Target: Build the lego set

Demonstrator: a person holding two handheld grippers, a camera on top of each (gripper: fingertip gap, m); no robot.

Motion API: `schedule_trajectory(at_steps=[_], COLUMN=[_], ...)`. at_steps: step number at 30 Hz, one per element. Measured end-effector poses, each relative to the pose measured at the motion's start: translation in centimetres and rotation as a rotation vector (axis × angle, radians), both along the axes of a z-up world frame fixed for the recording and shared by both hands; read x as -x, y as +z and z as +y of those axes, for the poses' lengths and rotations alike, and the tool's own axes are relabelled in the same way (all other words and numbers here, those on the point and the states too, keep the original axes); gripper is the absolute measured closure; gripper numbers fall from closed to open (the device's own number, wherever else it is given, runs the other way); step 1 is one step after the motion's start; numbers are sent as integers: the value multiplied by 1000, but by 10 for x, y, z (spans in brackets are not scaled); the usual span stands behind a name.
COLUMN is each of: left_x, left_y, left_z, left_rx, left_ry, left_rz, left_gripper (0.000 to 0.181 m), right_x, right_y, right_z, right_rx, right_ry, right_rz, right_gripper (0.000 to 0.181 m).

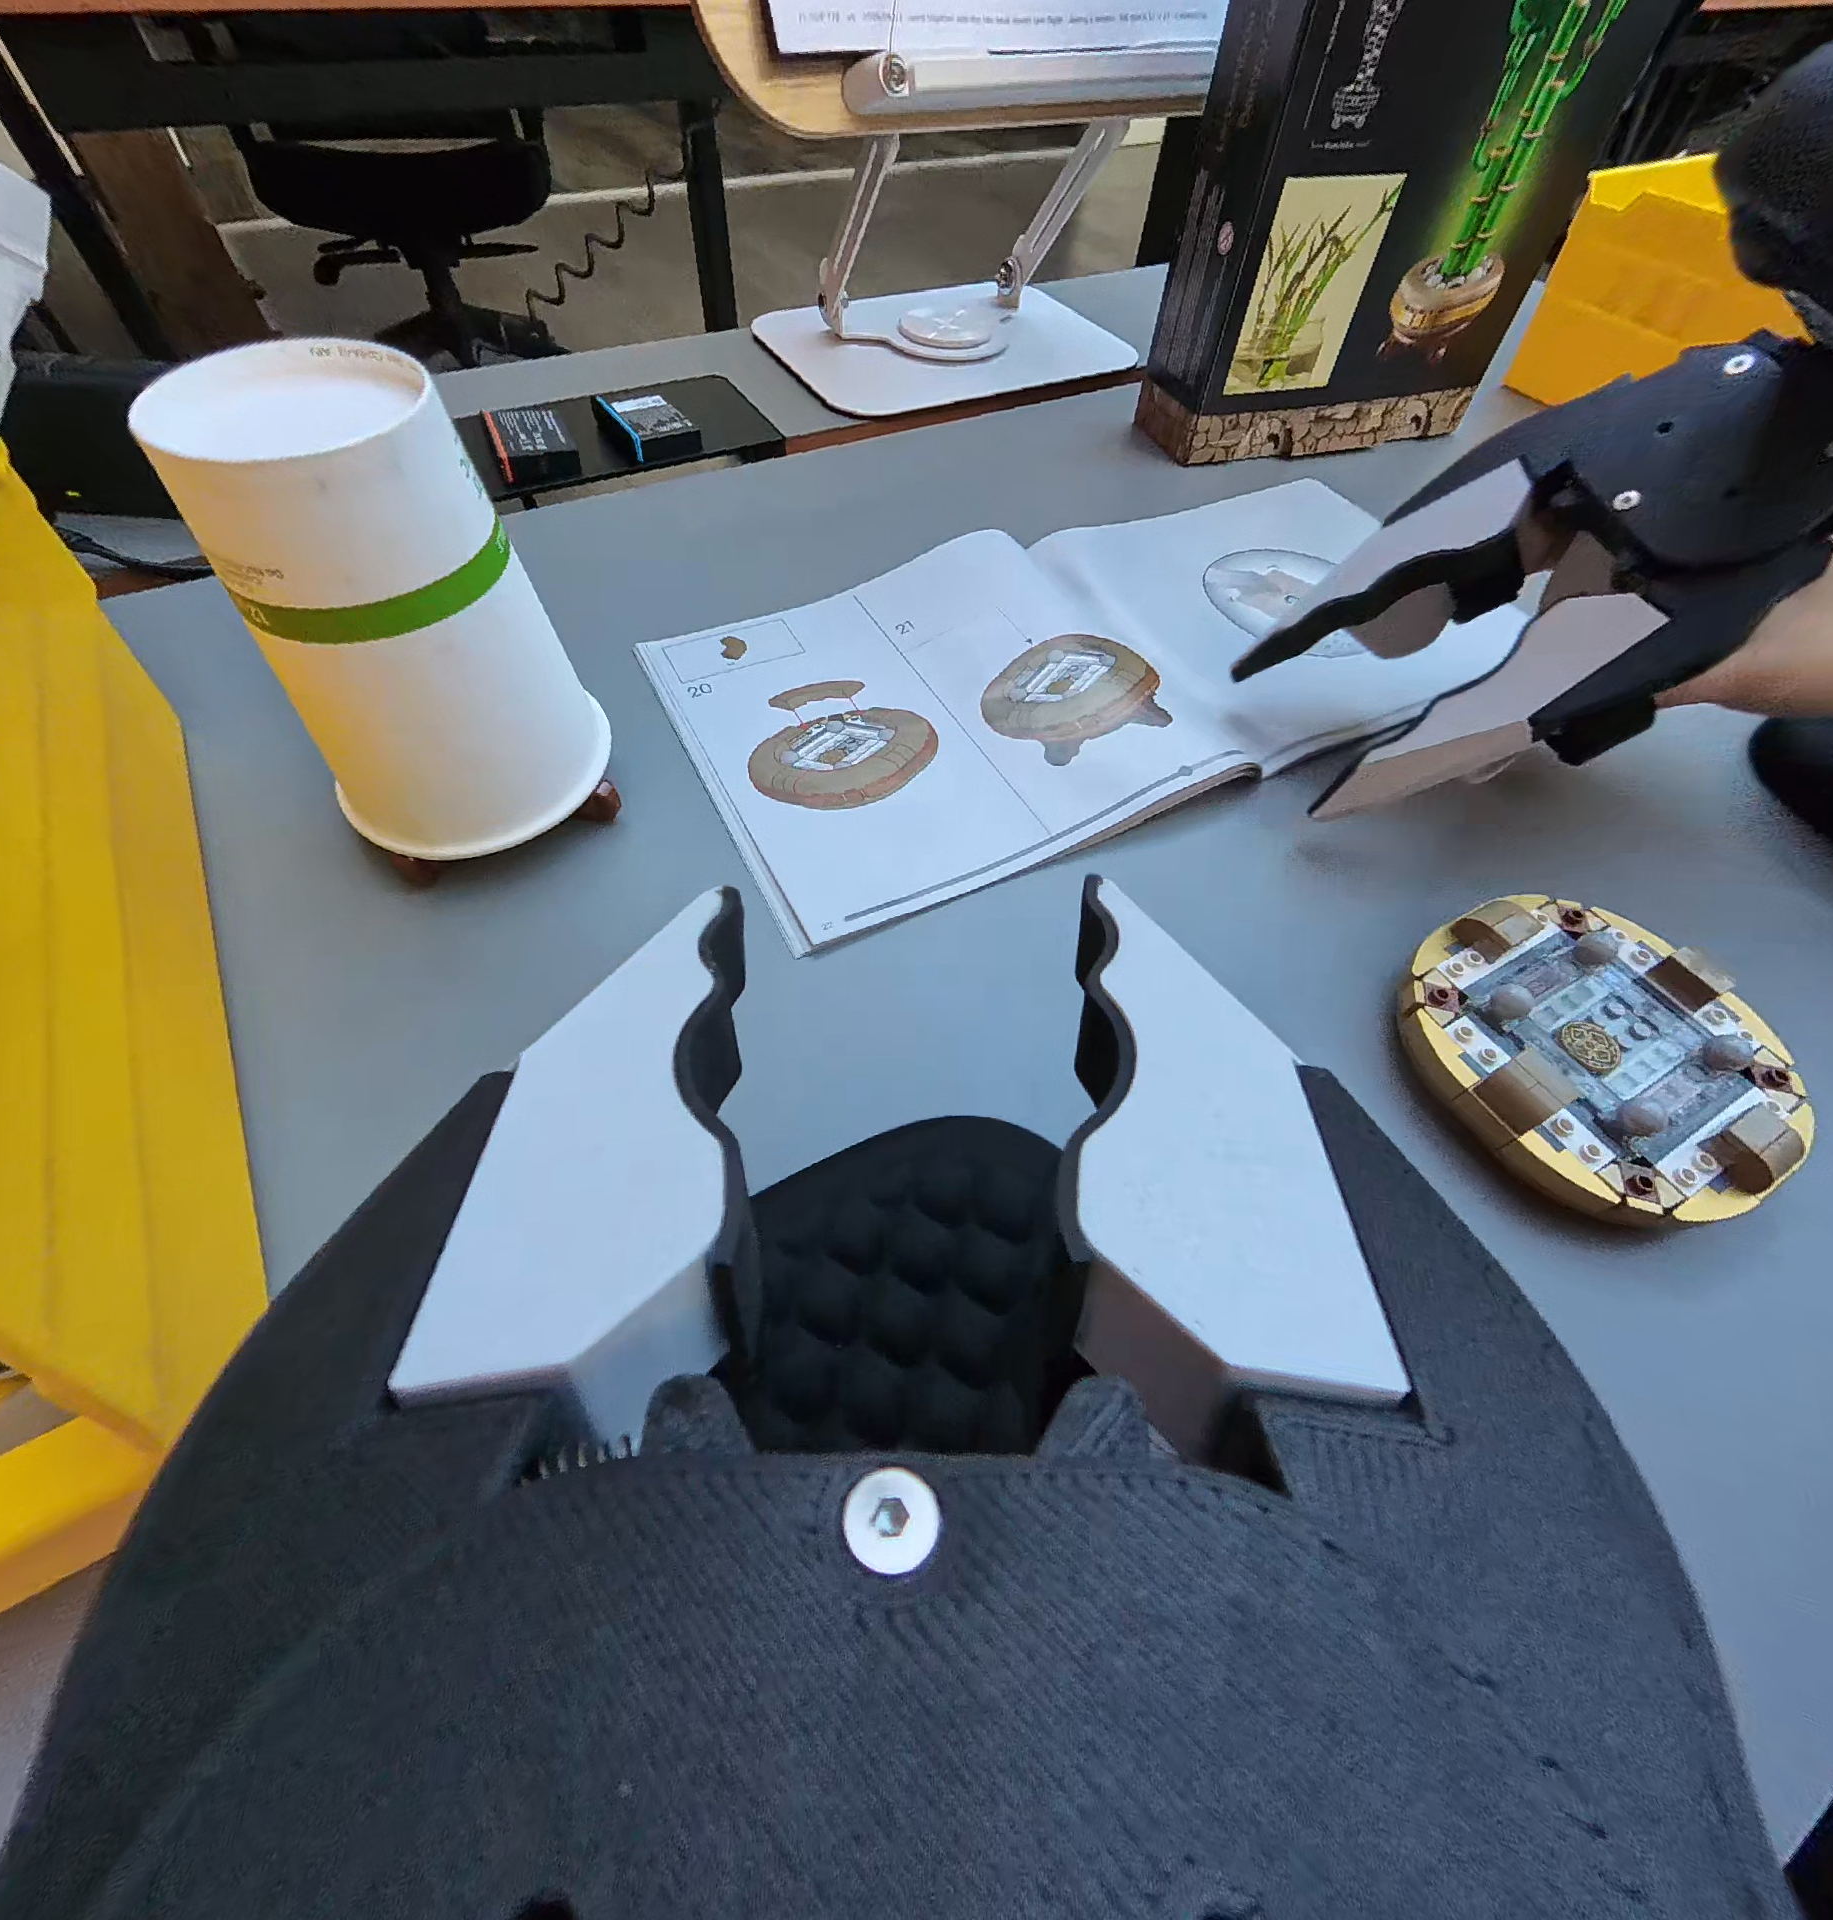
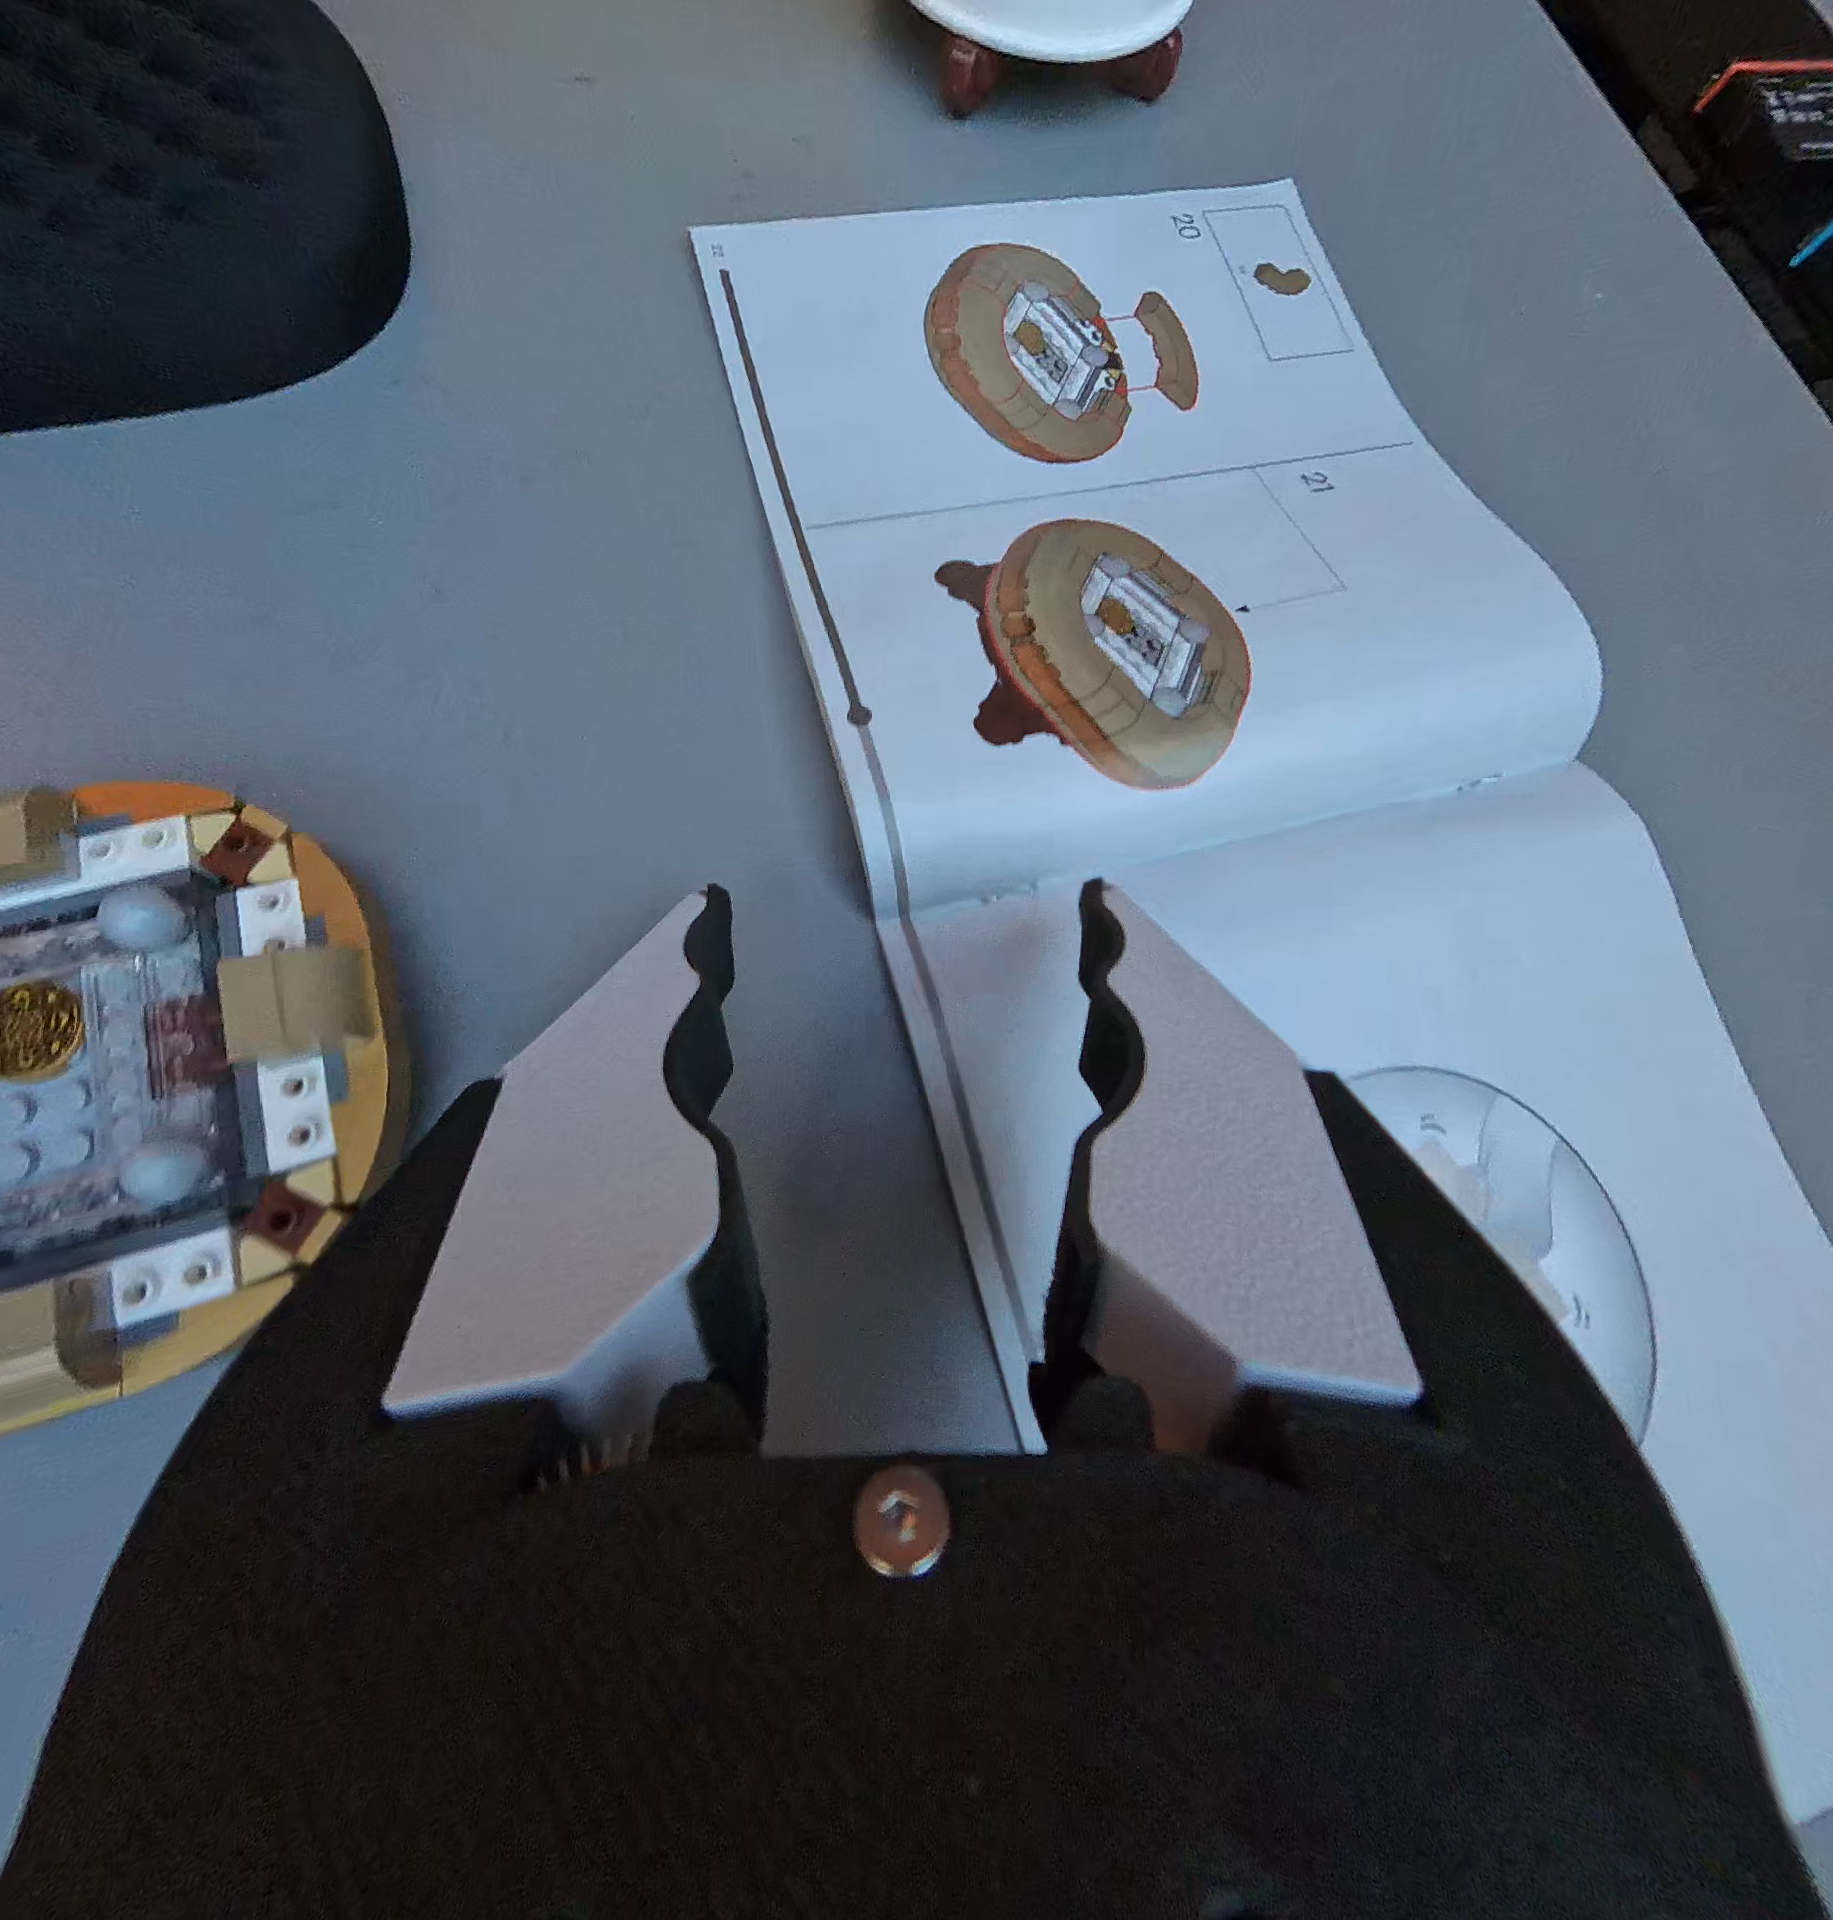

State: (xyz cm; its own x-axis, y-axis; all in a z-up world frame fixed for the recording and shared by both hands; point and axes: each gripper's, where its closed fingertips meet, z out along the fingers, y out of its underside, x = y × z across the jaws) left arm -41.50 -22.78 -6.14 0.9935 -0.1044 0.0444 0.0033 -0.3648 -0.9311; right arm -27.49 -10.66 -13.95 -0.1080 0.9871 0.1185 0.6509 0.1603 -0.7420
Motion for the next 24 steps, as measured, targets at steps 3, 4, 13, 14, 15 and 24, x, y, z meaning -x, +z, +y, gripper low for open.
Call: schedule_trajectory(at_steps=[3,4,13,14,15,24], left_x=[-1,-1,10,10,10,10], left_y=[0,-1,-9,-7,-6,-9], left_z=[-1,-3,-7,-7,-7,-5], left_rx=[7,15,44,40,37,61], left_ry=[5,8,41,40,41,36], left_rz=[17,26,12,10,14,34], left_gripper=[118,118,118,119,119,119], right_x=[12,14,-4,-12,-23,-106], right_y=[-4,-5,-4,4,13,16], right_z=[5,6,23,23,23,43], right_rx=[13,15,35,62,92,60], right_ry=[-38,-50,-99,-90,-75,-108], right_rz=[-23,-22,-20,4,36,125], right_gripper=[114,116,129,128,128,125])
